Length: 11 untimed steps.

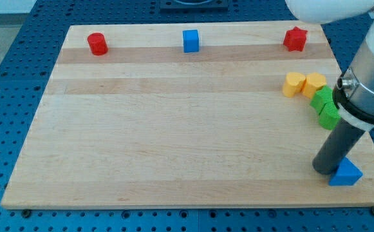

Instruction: Separate the green circle from the green star

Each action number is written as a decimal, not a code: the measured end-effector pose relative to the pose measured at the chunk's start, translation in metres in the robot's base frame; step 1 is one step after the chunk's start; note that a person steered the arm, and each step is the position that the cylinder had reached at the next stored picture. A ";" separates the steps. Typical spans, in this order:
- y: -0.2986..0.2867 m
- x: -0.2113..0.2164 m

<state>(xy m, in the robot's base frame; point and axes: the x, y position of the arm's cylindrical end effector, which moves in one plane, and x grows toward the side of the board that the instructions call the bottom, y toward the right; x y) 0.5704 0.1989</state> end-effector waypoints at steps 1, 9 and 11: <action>-0.023 -0.016; 0.051 -0.100; 0.017 -0.100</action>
<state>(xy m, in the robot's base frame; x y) 0.4706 0.2155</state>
